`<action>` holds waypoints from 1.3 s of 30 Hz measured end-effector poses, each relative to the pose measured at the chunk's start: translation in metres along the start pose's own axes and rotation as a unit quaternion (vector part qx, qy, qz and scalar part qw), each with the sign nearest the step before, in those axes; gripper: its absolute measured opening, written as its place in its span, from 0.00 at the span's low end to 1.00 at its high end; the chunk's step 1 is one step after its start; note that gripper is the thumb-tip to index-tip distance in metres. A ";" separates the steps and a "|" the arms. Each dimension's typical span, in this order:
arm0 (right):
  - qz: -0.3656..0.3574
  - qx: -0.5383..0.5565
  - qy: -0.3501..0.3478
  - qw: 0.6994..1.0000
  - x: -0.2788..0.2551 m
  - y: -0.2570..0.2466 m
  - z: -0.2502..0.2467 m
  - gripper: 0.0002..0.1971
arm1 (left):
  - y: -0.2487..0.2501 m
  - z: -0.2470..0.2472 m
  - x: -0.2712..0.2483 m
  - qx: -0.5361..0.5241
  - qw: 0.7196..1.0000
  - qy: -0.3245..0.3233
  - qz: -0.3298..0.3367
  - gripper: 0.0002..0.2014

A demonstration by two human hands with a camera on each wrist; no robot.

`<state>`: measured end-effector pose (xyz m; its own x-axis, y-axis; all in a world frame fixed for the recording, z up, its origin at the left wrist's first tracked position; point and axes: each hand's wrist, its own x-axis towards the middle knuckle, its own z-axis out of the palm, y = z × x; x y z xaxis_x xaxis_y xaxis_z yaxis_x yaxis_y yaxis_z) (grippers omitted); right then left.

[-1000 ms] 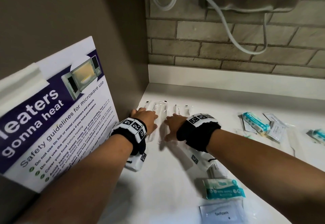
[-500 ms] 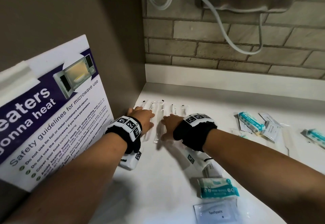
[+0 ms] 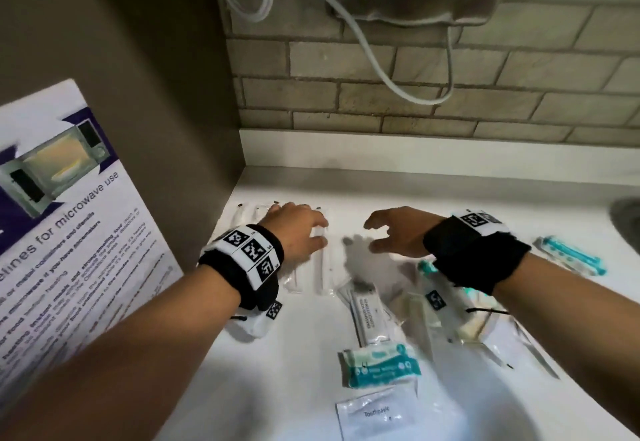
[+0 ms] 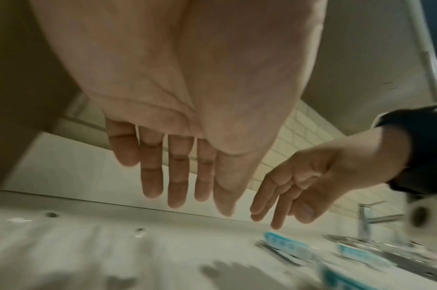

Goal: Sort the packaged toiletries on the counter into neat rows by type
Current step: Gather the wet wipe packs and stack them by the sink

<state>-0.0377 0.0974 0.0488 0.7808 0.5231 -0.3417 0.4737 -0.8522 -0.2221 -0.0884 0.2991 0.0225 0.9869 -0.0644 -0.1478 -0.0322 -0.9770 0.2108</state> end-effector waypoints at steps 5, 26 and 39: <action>0.116 -0.017 0.002 0.993 -0.045 0.088 -0.012 0.28 | 0.079 0.012 0.013 -0.002 0.991 -0.073 0.115 0.23; 0.221 0.003 -0.022 0.975 -0.174 0.214 0.061 0.35 | 0.224 0.051 0.050 0.039 0.988 -0.085 0.122 0.23; 0.115 0.081 0.070 0.988 -0.162 0.212 0.018 0.27 | 0.249 0.031 0.035 -0.053 0.996 0.009 0.075 0.23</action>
<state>-0.0709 -0.1679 0.0409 0.9138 0.3001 -0.2737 0.2155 -0.9294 -0.2995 -0.0664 0.0469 0.0399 0.9751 -0.2030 -0.0895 -0.1634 -0.9299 0.3296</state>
